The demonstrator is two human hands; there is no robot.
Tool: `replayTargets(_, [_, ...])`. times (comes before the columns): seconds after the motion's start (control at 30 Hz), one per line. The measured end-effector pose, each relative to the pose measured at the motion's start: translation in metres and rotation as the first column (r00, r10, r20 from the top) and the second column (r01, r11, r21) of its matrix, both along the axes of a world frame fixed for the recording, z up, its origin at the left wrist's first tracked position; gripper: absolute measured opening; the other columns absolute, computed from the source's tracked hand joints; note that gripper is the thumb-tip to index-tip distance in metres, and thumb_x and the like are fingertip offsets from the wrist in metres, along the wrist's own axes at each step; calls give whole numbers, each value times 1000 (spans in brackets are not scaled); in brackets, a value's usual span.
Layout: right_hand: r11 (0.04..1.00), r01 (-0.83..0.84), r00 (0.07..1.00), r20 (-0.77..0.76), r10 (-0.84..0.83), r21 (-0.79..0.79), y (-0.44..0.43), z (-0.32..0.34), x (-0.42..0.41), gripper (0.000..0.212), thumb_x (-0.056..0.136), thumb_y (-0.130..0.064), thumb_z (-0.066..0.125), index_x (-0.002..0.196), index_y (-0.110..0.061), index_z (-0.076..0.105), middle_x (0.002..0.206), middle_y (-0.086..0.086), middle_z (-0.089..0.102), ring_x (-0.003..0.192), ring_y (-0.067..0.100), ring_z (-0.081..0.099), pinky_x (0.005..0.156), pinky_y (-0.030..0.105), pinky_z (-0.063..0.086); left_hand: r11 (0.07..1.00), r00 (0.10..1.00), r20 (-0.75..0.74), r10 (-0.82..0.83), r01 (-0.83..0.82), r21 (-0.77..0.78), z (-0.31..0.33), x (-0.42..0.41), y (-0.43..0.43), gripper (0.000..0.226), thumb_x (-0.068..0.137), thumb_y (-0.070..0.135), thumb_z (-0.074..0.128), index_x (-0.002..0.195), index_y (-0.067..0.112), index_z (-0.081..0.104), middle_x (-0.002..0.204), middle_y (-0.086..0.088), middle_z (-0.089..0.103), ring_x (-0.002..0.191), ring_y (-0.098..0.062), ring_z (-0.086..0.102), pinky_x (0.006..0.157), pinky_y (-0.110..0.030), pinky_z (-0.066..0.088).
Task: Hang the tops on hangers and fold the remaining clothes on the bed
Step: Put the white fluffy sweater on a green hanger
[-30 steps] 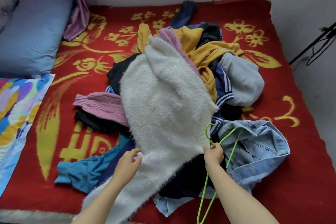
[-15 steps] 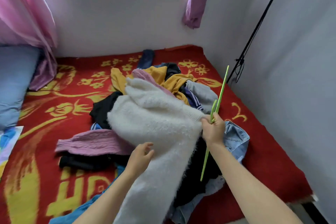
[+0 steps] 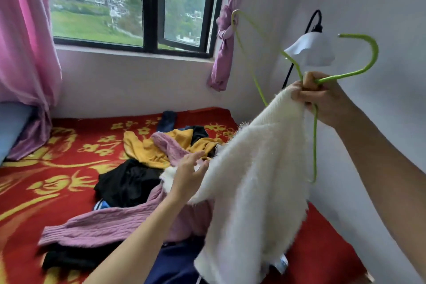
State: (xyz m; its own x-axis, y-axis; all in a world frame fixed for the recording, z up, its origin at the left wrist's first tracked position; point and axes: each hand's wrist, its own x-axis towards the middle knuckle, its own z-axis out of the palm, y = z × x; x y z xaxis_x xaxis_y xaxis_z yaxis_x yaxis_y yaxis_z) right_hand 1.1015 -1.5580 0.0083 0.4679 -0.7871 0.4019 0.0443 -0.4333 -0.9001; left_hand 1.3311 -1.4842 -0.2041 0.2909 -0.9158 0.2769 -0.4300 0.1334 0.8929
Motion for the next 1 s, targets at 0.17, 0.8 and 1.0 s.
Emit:
replayTargets(0.17, [996,-89,993,-72,89,-7,14,14,-18,40,56,10,50,44,-27,44,53,-6,55,52,8,46,49,19,30,941,928,-203,-313,332,70,44,-33,-21,57,96,35,46,146,18,26,151,-2,29,138,-17,29,111,-30,24])
replayTargets(0.8, [999,41,996,81,-41,7,-16,-19,-28,56,72,20,53,41,-25,40,54,-8,58,49,6,48,42,14,31,978,975,-77,-207,204,-34,78,3,-13,61,49,43,88,77,-3,59,68,-3,56,59,-9,52,57,-19,46])
replayTargets(1.0, [999,49,994,97,-50,11,-25,-65,13,57,78,21,52,48,-25,36,62,-2,59,49,4,44,43,13,32,970,960,212,184,-142,-198,77,31,28,47,64,14,84,73,28,40,73,14,48,63,-2,45,55,-11,36])
